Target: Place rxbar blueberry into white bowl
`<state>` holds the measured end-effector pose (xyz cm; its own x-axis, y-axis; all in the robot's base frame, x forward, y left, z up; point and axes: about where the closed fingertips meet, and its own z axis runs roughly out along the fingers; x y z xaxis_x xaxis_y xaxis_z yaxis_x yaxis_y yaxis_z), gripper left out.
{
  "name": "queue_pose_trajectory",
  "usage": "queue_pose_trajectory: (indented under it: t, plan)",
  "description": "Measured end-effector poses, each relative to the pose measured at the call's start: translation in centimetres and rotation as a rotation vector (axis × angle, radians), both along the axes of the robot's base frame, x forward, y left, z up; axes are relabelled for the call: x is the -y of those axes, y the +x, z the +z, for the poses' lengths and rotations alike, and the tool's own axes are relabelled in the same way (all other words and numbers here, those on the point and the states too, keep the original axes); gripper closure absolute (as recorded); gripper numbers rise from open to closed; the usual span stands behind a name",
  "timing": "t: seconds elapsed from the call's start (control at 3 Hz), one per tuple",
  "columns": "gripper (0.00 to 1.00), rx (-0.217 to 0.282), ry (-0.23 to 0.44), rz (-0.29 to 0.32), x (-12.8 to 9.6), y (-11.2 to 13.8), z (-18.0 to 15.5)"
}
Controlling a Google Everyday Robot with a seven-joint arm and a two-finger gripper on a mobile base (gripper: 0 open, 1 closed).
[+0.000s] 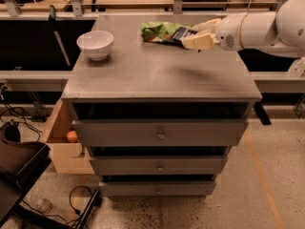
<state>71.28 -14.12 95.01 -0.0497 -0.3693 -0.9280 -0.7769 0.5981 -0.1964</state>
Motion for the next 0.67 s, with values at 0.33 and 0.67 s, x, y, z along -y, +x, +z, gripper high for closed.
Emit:
queue_pose_trajectory:
  t: [0.33,0.67]
  plan:
    - [1.00,-0.012,-0.065,0.043,-1.8,2.7,1.2]
    - [1.00,-0.001,-0.196,0.128,-6.3,5.8,4.0]
